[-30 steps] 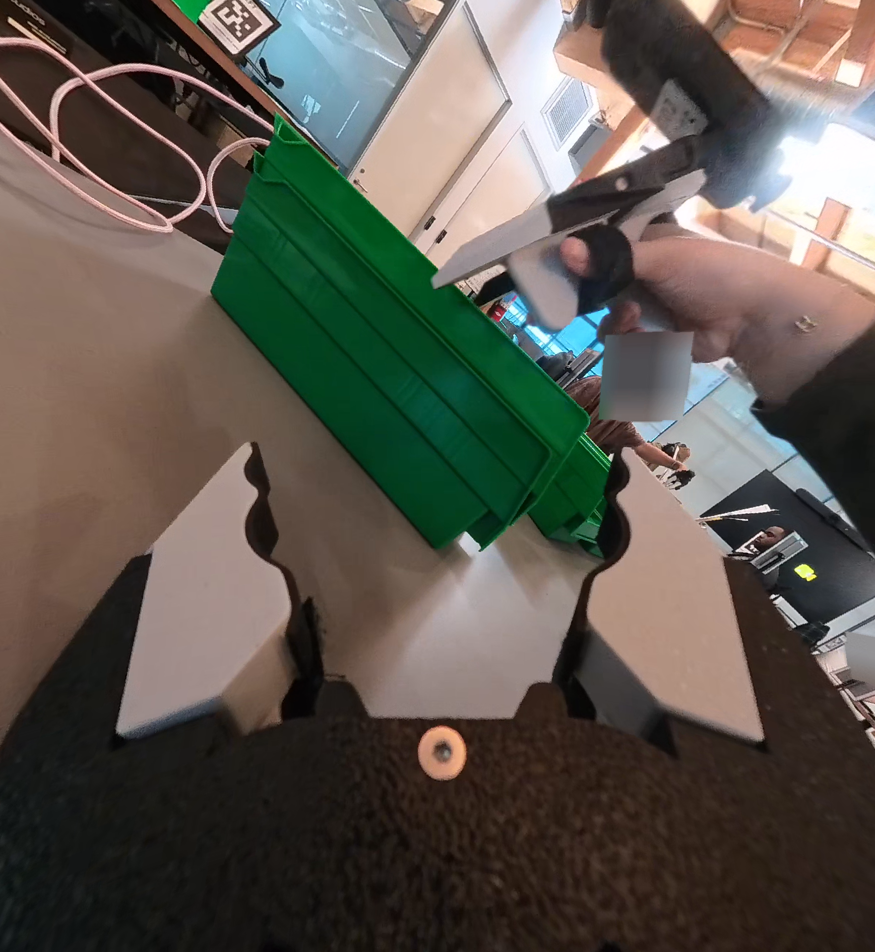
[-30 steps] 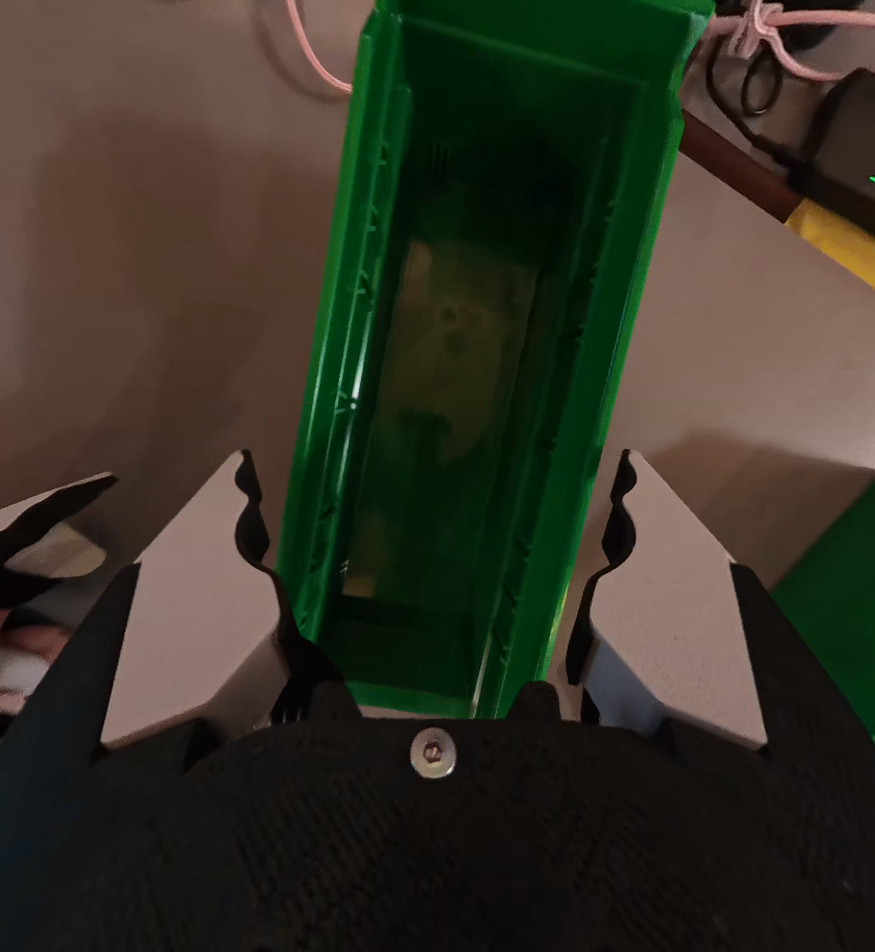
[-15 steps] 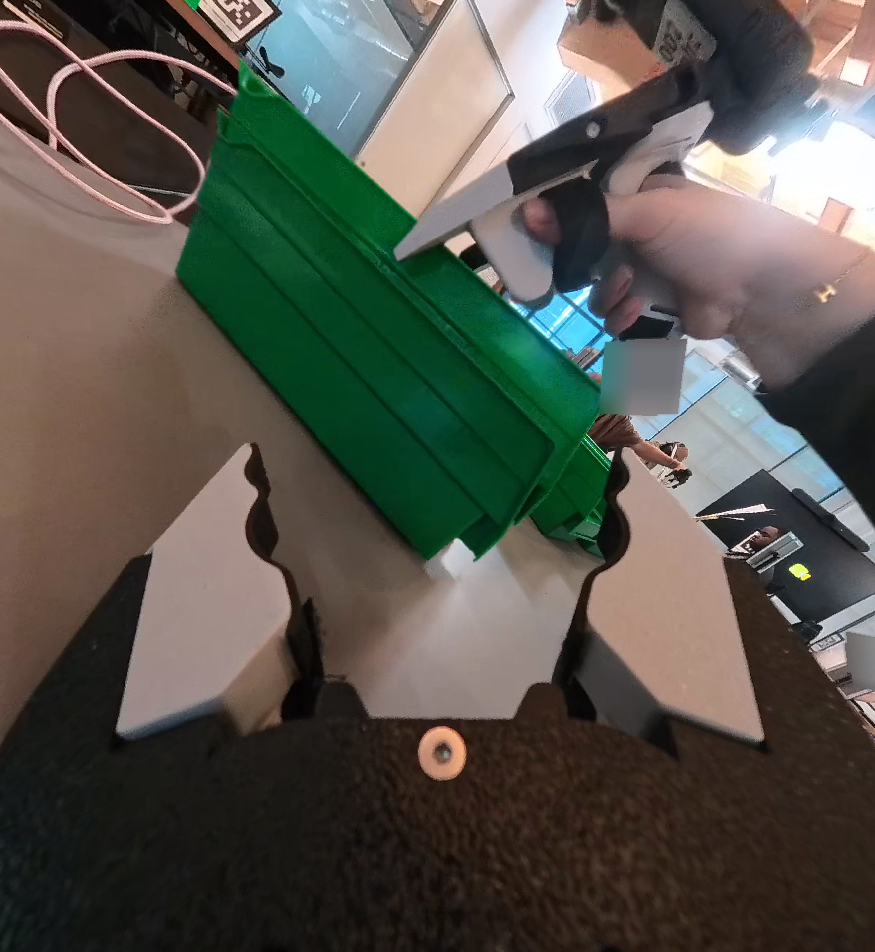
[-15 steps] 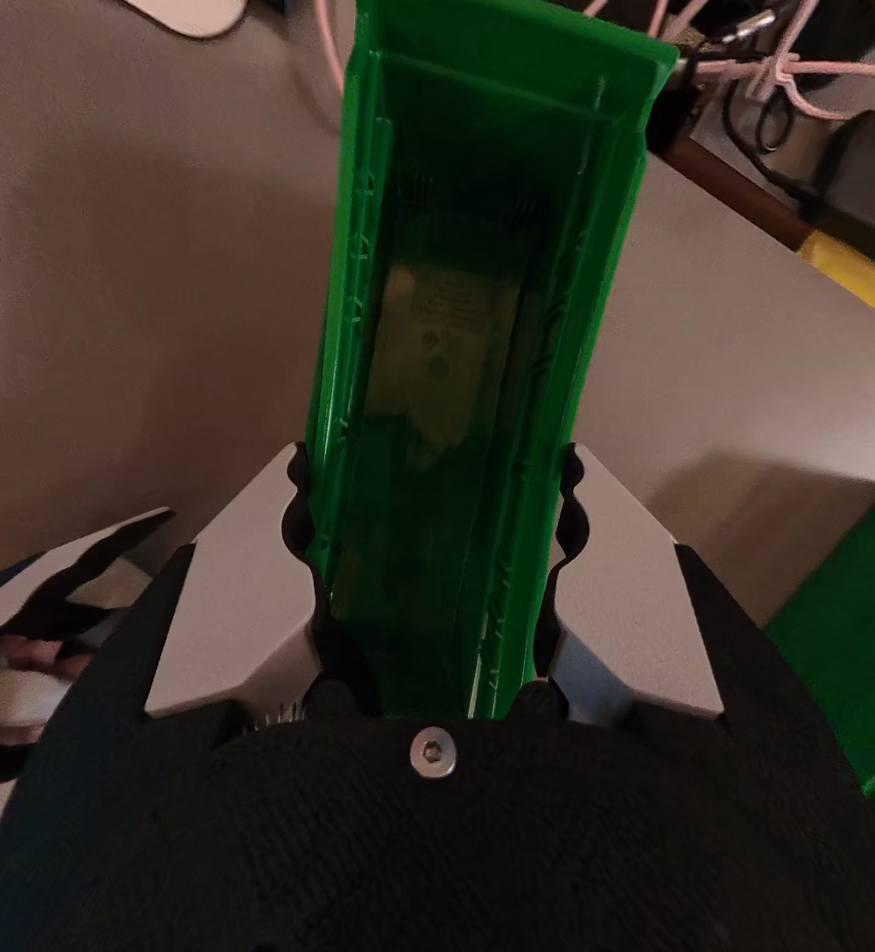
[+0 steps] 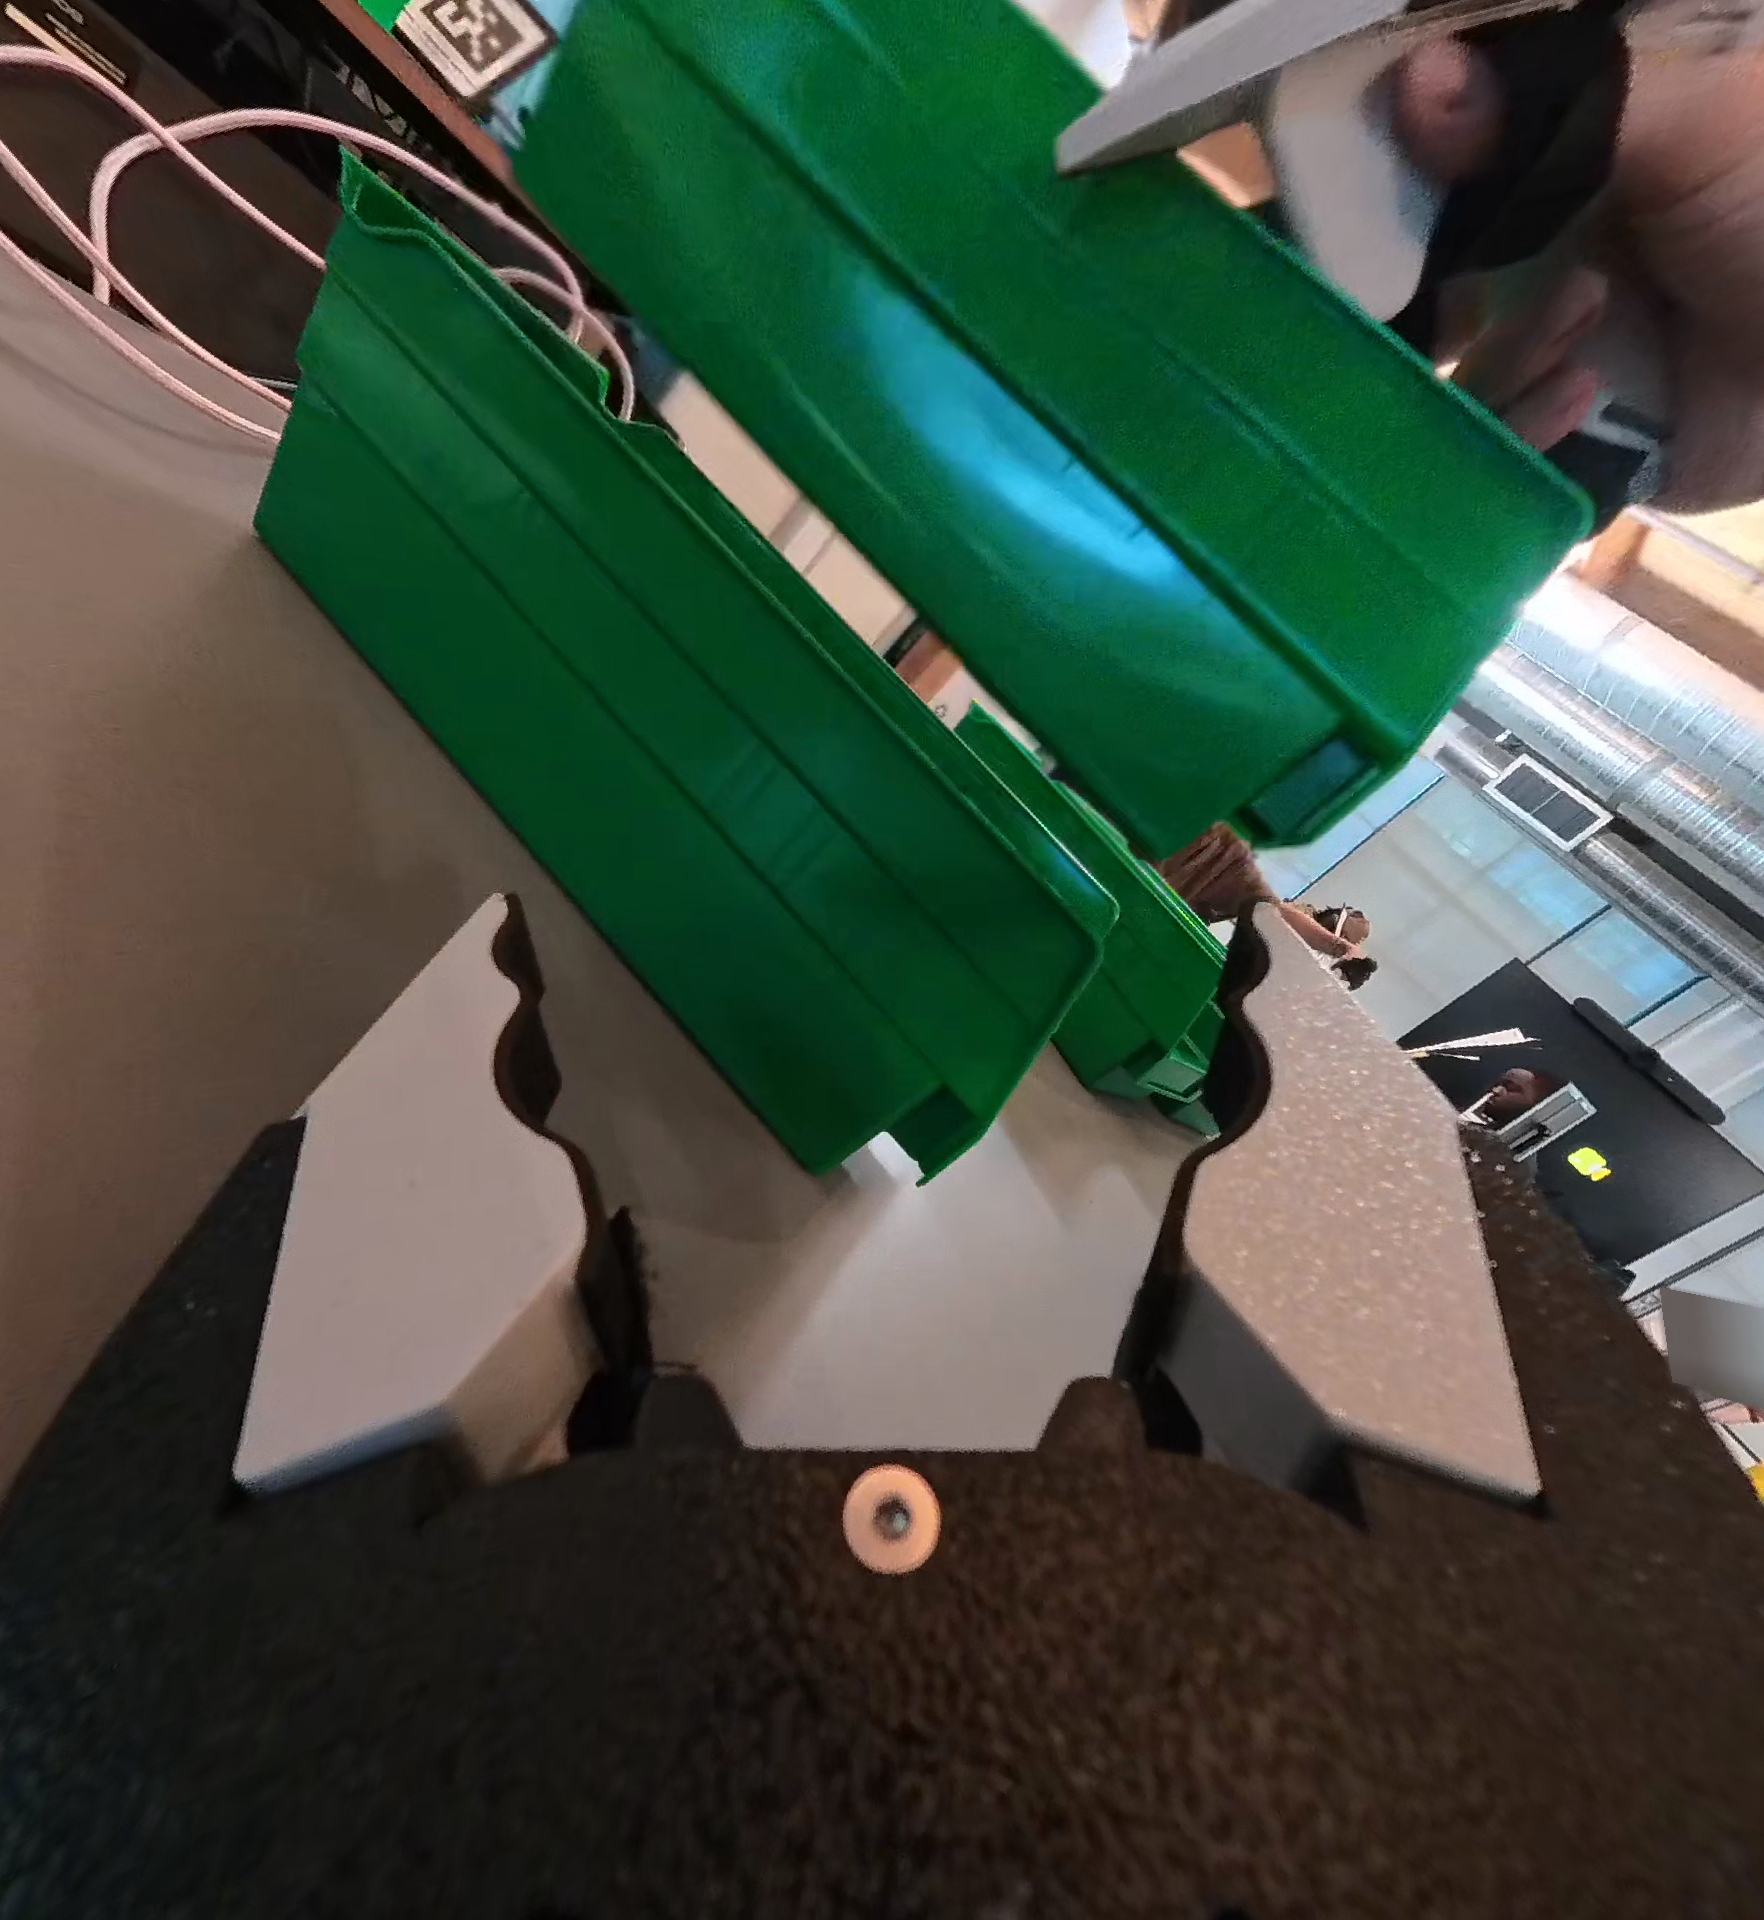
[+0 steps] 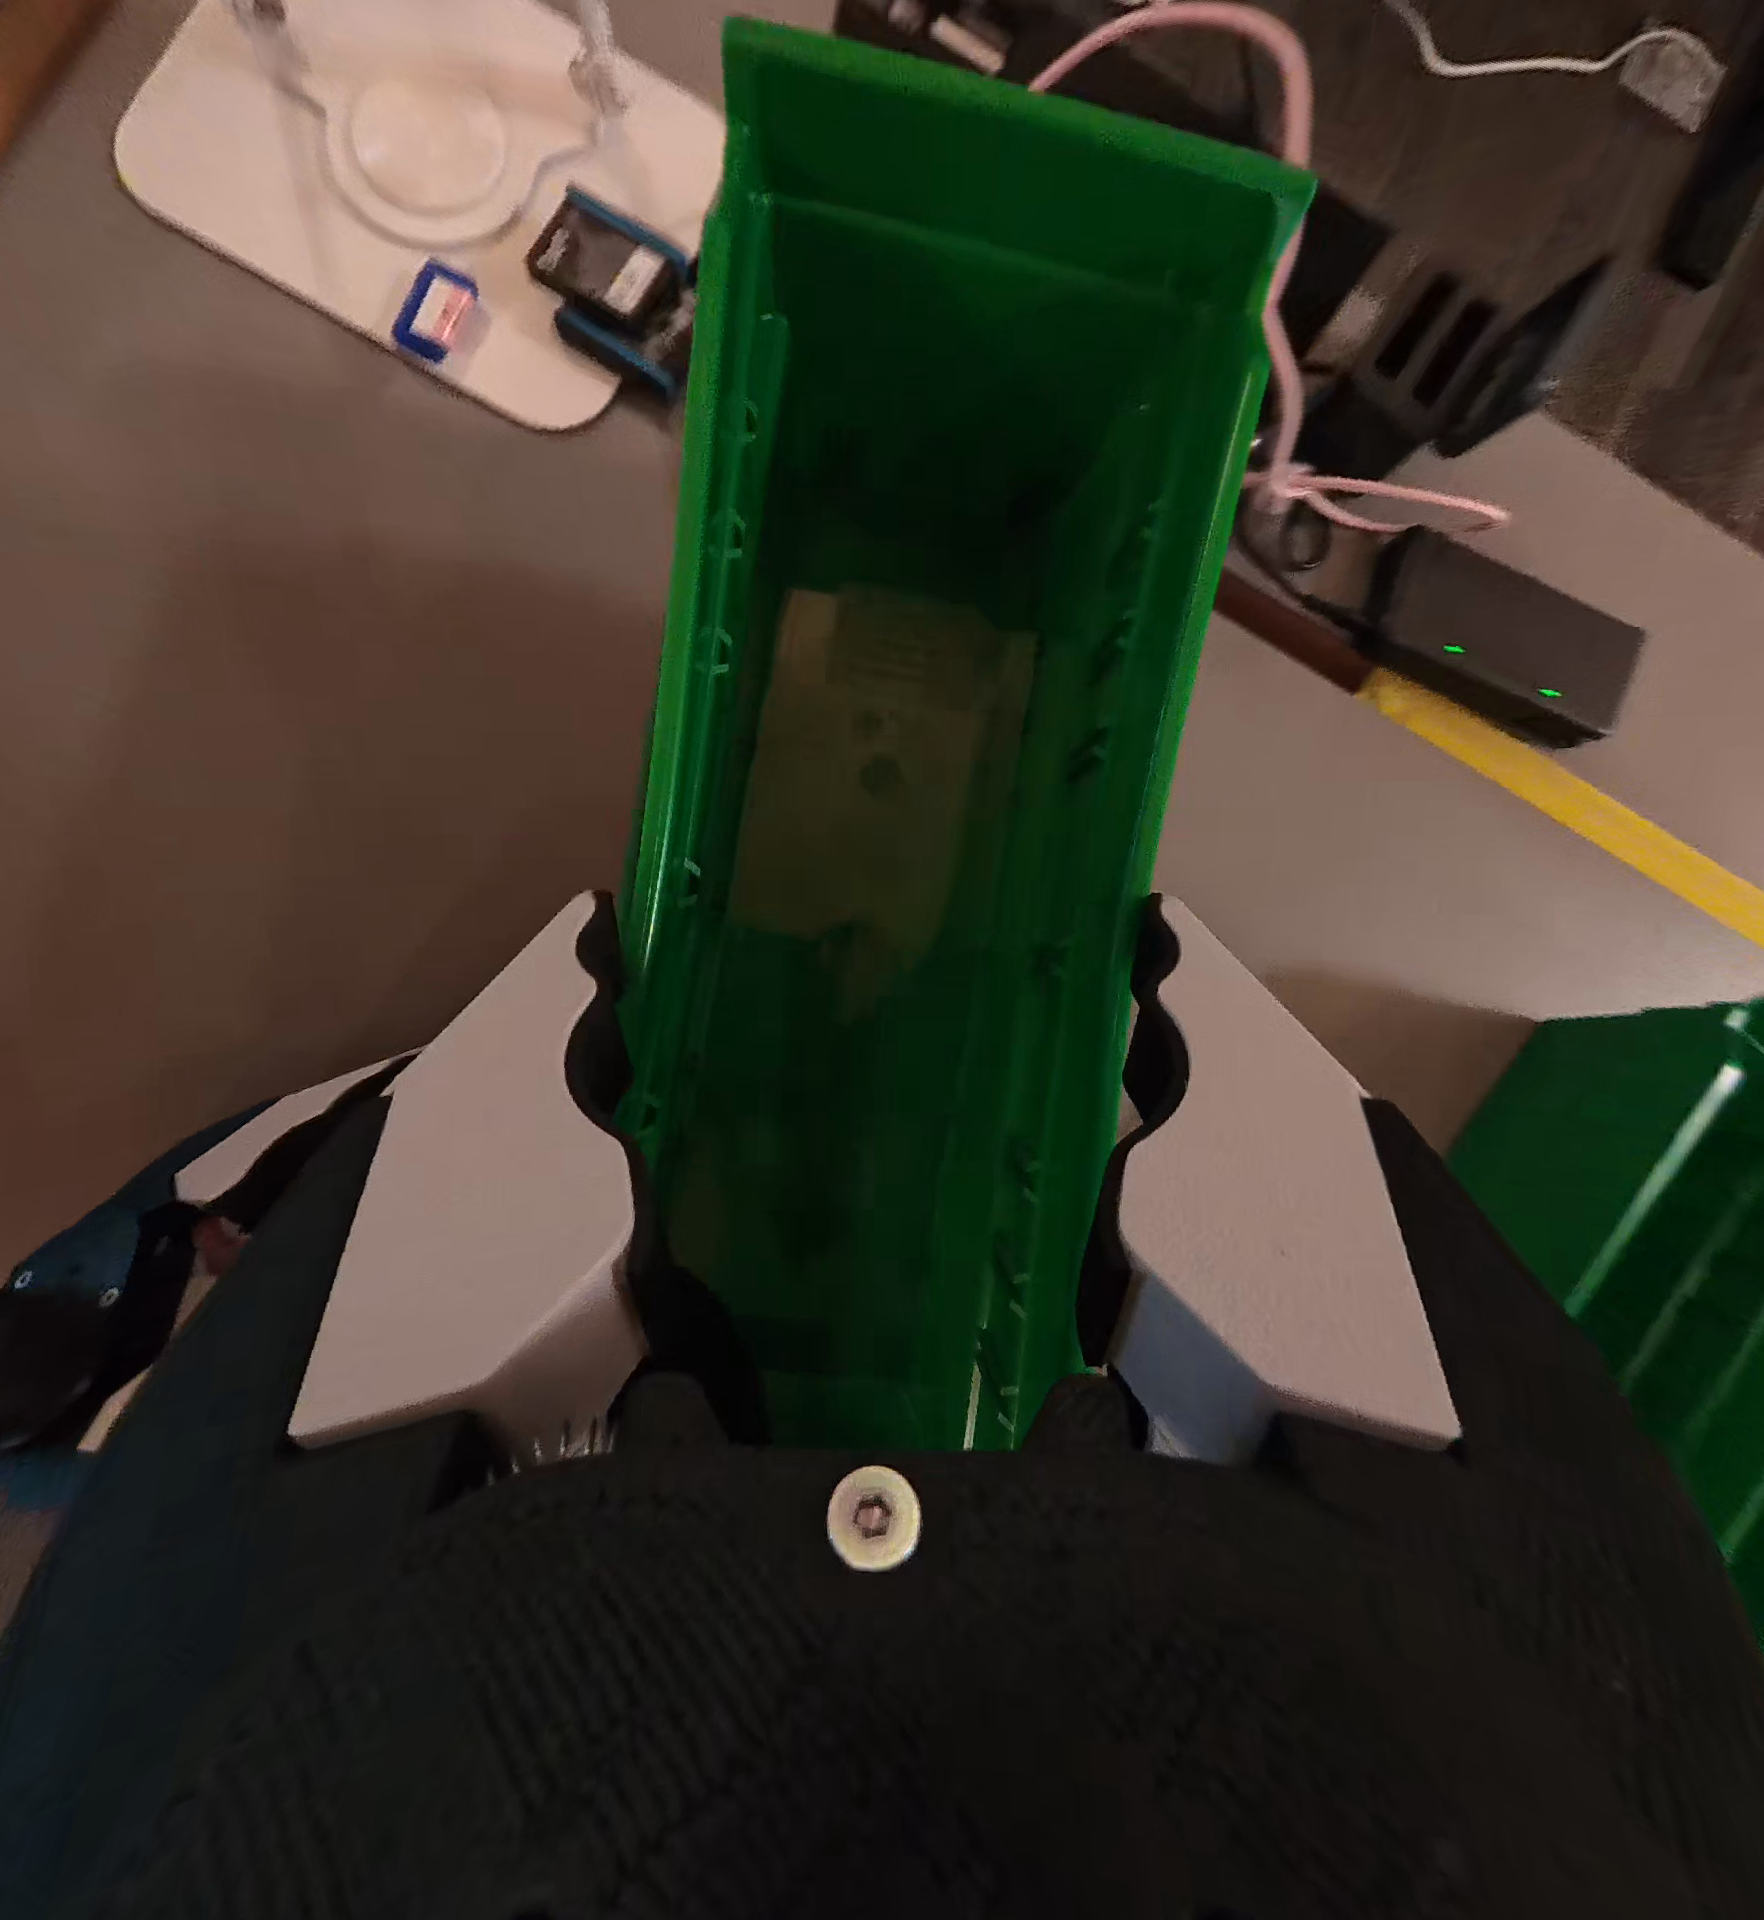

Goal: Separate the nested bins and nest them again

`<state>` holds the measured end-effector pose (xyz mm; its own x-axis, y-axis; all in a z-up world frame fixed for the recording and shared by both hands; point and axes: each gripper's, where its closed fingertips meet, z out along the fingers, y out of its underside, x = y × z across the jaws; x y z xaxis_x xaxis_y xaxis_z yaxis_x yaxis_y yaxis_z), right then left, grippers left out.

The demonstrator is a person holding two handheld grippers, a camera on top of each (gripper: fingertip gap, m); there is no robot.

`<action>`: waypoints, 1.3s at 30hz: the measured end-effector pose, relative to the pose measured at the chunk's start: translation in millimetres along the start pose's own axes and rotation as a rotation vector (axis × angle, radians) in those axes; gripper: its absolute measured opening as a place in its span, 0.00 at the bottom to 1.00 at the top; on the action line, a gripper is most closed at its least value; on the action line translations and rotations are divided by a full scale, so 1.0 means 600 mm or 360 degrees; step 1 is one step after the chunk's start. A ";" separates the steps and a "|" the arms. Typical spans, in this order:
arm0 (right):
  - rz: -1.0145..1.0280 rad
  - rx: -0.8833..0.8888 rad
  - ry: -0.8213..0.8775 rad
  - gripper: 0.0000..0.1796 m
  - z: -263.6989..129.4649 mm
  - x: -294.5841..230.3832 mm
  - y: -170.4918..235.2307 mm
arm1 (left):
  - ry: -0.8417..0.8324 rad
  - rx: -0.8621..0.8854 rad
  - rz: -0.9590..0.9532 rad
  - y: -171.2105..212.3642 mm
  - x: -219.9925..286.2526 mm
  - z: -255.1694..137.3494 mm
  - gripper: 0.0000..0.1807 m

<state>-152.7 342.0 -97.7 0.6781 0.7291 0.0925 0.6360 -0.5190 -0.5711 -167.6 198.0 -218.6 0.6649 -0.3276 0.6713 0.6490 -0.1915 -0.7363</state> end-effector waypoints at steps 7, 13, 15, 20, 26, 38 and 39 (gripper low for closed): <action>0.0249 0.0080 0.0202 0.56 -0.053 0.168 0.024 | -0.0011 -0.0008 0.0008 0.001 -0.001 0.001 0.70; 0.0465 -0.0024 0.0297 0.56 0.007 0.276 0.136 | -0.0014 -0.0010 0.0006 0.002 -0.002 0.001 0.70; 0.0525 -0.0059 0.0274 0.56 0.039 0.289 0.176 | -0.0013 -0.0011 0.0007 0.002 -0.002 0.002 0.70; 0.0527 -0.0191 0.0279 0.60 0.108 0.300 0.258 | -0.0015 -0.0007 0.0013 0.001 -0.001 0.001 0.70; 0.0484 -0.0185 0.0269 0.67 0.114 0.294 0.263 | -0.0015 -0.0007 0.0016 0.002 -0.001 0.001 0.70; 0.0340 -0.0176 0.0181 0.77 0.058 0.268 0.207 | -0.0010 -0.0008 0.0010 0.002 -0.001 0.001 0.70; 0.0345 -0.0216 0.0172 0.78 0.063 0.266 0.216 | -0.0010 -0.0008 0.0012 0.002 -0.001 0.001 0.70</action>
<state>24.1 407.8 -187.6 0.8343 0.5467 0.0708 0.5105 -0.7178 -0.4734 -167.2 198.4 -219.6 0.6721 -0.3231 0.6662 0.6421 -0.1936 -0.7417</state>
